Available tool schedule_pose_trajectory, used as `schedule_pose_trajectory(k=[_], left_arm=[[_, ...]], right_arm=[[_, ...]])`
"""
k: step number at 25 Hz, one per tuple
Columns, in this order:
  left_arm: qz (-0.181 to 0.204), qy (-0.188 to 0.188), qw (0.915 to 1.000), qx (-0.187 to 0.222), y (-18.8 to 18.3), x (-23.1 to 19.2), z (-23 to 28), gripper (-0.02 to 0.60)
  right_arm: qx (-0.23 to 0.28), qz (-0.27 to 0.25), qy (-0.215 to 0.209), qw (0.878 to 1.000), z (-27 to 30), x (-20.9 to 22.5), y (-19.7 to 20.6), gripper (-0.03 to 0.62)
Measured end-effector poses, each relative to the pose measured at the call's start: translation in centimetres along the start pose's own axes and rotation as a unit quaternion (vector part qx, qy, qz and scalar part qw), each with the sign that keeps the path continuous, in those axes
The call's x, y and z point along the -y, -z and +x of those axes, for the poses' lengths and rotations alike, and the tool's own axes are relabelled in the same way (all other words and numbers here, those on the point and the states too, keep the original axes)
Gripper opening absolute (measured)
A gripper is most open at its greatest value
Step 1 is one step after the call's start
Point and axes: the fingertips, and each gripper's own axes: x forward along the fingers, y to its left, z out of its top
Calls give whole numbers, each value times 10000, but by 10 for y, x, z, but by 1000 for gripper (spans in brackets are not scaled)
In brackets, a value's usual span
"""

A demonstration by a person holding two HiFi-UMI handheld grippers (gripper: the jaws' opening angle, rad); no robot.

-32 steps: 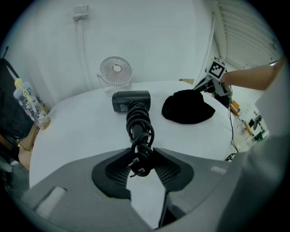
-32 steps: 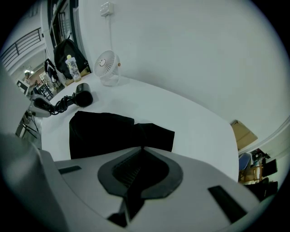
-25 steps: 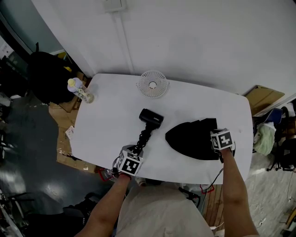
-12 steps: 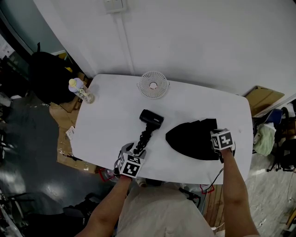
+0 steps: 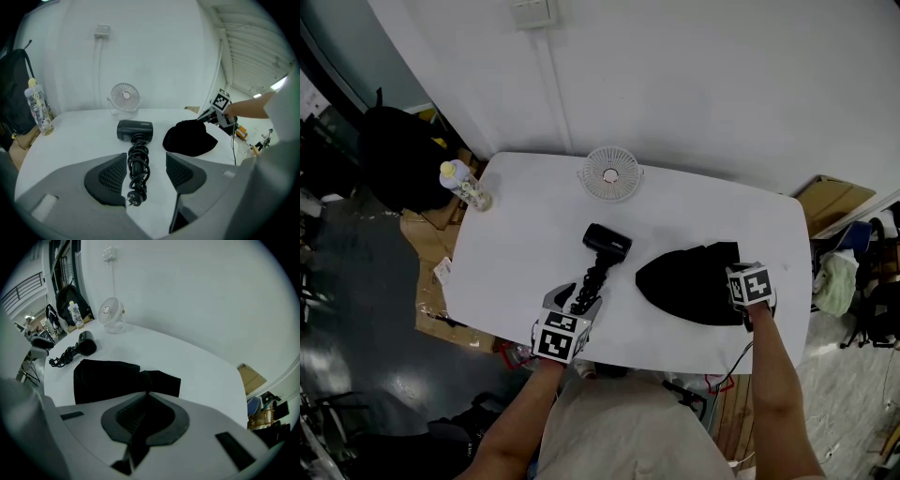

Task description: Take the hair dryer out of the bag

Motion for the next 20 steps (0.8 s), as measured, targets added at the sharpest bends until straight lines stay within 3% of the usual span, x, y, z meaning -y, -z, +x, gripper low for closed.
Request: schedule_pose_trajectory(k=[7, 9, 12, 14, 18, 20], left_arm=[[40, 196, 9993, 317, -23, 19, -19, 244], [-88, 247, 9989, 393, -26, 24, -24, 198], [-234, 289, 9980, 504, -27, 29, -31, 67], [-245, 329, 9978, 527, -28, 33, -33, 23], [-256, 485, 9970, 554, -32, 42, -34, 9], [-247, 550, 9965, 571, -33, 48, -35, 9]], right_arm=[[142, 9, 48, 9999, -6, -2, -4, 25], [193, 0, 52, 9998, -8, -2, -5, 25], [256, 23, 25, 9997, -10, -3, -6, 25], [314, 56, -4, 9995, -12, -5, -7, 25], [477, 294, -164, 9983, -15, -7, -10, 29], [574, 476, -261, 9969, -18, -8, -10, 65]])
